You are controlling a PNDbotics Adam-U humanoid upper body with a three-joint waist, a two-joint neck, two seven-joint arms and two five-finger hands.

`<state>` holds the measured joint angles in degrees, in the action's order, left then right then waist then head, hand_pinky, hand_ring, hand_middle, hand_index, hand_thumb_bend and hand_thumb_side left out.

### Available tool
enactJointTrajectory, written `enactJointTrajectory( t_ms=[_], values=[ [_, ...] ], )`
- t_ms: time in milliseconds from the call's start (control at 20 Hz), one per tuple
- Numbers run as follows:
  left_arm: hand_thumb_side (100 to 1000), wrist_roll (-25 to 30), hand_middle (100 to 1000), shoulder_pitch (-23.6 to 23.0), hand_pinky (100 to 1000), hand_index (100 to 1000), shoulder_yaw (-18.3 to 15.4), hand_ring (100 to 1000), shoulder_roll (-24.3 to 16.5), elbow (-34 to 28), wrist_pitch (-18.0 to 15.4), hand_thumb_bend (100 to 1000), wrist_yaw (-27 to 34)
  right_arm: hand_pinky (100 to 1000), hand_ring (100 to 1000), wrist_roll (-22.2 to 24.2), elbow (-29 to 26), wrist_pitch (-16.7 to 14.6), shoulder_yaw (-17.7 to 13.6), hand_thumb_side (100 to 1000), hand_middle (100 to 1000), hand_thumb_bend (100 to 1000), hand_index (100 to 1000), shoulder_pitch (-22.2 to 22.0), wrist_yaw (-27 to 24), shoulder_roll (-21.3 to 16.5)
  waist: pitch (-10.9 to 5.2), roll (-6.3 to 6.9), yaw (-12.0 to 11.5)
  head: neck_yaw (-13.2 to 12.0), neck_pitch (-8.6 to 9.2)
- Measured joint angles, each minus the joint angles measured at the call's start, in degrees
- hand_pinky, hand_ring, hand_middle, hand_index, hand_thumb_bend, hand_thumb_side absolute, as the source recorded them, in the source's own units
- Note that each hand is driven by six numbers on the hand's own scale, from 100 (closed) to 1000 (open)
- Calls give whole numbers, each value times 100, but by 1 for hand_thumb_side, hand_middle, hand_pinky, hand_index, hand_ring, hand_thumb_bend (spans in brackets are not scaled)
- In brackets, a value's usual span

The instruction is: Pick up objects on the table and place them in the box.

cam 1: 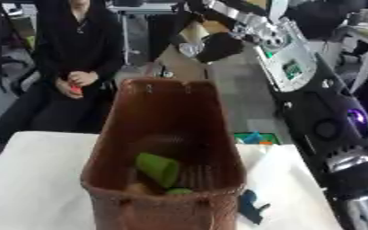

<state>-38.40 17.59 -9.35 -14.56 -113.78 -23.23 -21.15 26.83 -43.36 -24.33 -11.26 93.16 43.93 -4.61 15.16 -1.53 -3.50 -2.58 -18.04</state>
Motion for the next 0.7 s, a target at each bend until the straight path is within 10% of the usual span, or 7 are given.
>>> enactJointTrajectory(
  t_ms=[100,350,450,550,700],
  values=[
    [802,1,816,1,652,688,0,732,0,0,0,100,8,649,458,68,0,-34,19,137,472,100,459,-19,1,29,-10,3,0,2,0],
    [800,3,815,2,653,688,0,733,0,0,0,100,23,754,628,364,0,-244,70,622,646,100,683,-38,199,34,-29,26,33,19,0],
    [800,4,815,2,653,688,1,733,0,0,0,100,24,762,652,441,-5,-321,68,646,665,100,698,-38,353,31,-31,42,35,29,0],
    [803,6,816,3,655,688,1,734,0,0,-2,100,26,823,837,475,-26,-404,58,908,792,100,843,-40,503,31,-31,42,36,34,0],
    [803,7,816,3,655,688,2,734,1,0,-3,100,28,823,837,494,-39,-551,32,908,792,100,843,-43,611,32,-33,54,35,54,0]
  ],
)
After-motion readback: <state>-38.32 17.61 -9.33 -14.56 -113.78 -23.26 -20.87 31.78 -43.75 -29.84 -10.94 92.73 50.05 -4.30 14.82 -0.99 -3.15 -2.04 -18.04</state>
